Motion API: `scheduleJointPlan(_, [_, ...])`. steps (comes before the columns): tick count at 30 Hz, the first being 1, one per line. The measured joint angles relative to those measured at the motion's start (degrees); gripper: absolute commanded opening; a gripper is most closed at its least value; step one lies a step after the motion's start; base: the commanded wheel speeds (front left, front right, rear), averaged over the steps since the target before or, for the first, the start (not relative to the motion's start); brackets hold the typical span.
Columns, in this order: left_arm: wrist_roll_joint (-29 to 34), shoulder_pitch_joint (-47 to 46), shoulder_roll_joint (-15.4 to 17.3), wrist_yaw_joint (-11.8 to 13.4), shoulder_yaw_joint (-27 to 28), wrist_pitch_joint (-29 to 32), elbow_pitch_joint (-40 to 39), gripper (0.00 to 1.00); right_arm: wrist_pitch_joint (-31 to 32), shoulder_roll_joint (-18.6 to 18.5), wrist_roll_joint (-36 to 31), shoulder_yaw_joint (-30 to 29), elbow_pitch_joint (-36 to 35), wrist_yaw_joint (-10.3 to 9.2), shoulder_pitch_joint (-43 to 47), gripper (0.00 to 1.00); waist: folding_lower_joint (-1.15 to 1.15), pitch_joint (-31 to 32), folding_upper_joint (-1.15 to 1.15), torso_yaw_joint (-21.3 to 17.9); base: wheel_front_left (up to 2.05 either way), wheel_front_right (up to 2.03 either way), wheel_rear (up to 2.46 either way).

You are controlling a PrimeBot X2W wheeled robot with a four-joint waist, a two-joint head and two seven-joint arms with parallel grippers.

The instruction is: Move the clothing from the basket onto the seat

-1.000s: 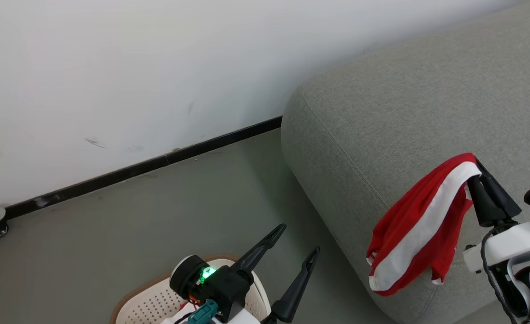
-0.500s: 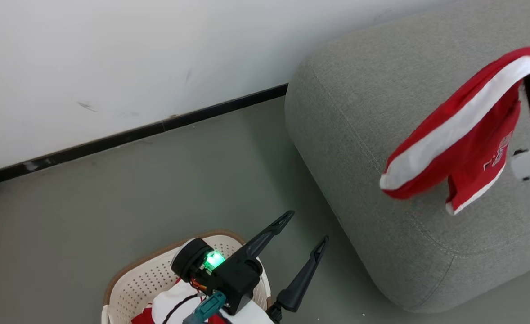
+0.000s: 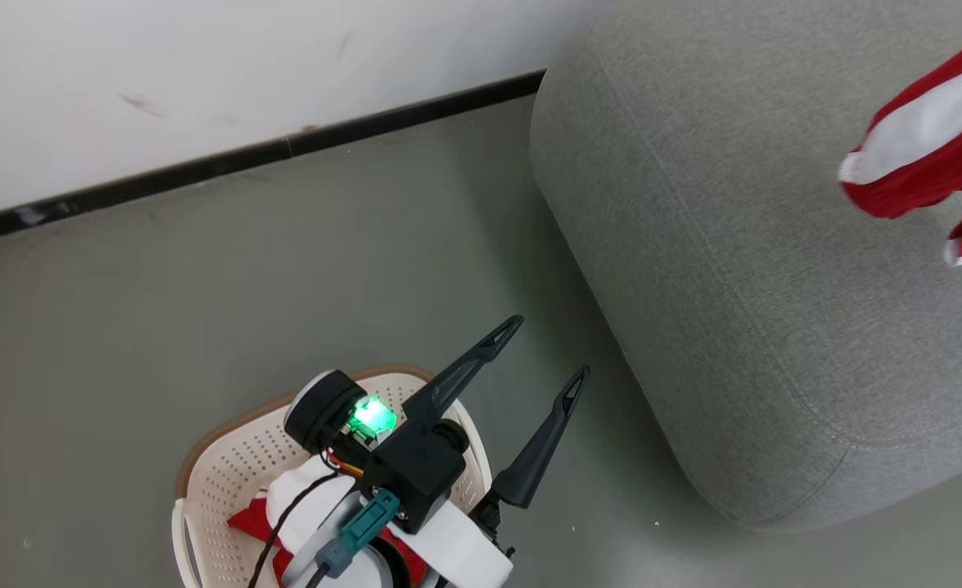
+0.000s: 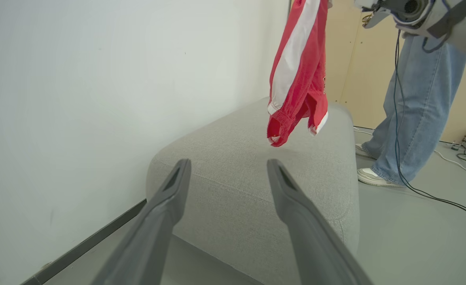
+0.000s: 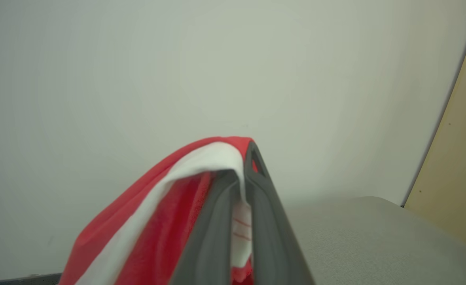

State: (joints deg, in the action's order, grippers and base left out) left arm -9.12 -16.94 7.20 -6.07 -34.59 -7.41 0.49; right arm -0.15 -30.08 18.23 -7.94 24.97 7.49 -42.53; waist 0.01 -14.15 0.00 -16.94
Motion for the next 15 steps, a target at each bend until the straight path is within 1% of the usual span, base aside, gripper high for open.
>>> scheduleJointPlan(6, [0.8,-1.6,0.7,0.0,0.0,1.2,-1.8,1.0,0.0,-1.4,-0.7,-3.3,3.3,0.0,-3.6,0.0,0.0,-2.7,0.0,0.9,0.0,0.0,0.0])
scheduleJointPlan(9, [1.0,-2.4,1.0,0.0,0.0,1.7,-2.6,1.0,-0.5,-3.3,-0.8,-4.5,5.3,0.01,-5.6,0.0,0.0,-3.8,0.0,1.4,0.0,0.0,0.0])
scheduleJointPlan(12, [1.3,-3.3,1.1,0.0,-0.1,1.9,-3.2,1.0,-1.9,-5.2,-1.3,-5.0,6.7,0.0,-7.6,0.0,0.0,-4.9,0.0,1.9,0.0,0.0,0.0])
scheduleJointPlan(15, [1.5,-3.9,1.2,-0.1,-0.3,1.9,-3.8,1.0,-3.4,-5.4,-2.0,-5.0,8.0,0.01,-8.3,0.0,0.0,-6.0,0.0,2.4,0.0,0.0,0.0])
